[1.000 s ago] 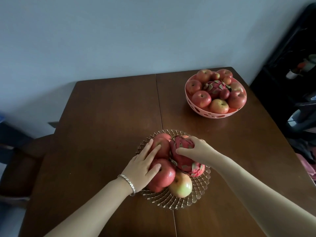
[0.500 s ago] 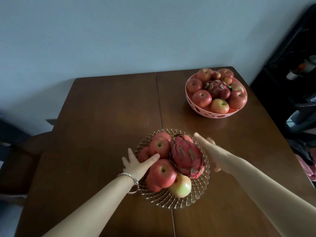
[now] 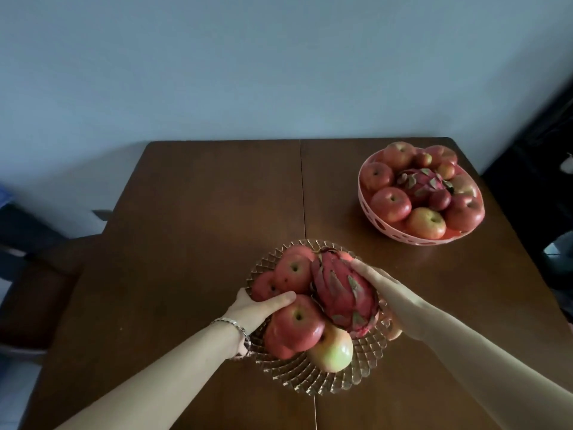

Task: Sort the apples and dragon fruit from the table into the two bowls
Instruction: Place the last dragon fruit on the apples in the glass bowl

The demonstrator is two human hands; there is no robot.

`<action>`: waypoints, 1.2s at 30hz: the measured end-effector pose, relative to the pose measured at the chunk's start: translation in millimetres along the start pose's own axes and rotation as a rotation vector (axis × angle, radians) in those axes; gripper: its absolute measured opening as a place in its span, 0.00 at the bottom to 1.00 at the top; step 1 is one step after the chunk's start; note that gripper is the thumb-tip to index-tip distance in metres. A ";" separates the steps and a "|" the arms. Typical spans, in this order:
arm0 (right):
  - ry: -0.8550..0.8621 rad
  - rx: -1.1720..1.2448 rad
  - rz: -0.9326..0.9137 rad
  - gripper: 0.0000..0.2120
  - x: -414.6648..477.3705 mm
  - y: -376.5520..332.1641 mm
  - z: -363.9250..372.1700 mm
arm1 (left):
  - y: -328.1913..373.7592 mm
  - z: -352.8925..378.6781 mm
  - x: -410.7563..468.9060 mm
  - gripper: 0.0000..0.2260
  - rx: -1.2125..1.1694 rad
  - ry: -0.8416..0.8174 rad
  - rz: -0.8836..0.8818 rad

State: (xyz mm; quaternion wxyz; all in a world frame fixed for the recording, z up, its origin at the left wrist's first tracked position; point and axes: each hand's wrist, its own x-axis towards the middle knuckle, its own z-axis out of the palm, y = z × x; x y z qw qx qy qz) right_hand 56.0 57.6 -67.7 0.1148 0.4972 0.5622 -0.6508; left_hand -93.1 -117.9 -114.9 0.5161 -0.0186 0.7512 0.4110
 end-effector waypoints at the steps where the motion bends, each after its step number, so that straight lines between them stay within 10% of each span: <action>1: 0.003 0.002 -0.016 0.43 6.2 -11.3 -0.7 | 11.1 -3.1 5.4 0.62 -0.017 0.004 0.007; 12: 0.101 -0.007 -0.095 0.53 107.5 -133.8 -5.5 | 152.1 -45.5 95.4 0.52 0.030 0.171 0.136; 17: 0.108 0.029 -0.152 0.19 131.6 -155.2 -9.2 | 172.8 -48.8 117.2 0.51 0.060 0.194 0.096; 23: 0.125 0.062 -0.079 0.54 151.8 -150.0 -12.9 | 171.8 -42.1 126.8 0.51 0.084 0.186 0.051; 36: 0.368 -0.746 -0.264 0.13 63.1 -168.9 -11.8 | 204.2 -33.8 43.1 0.18 0.991 0.378 0.324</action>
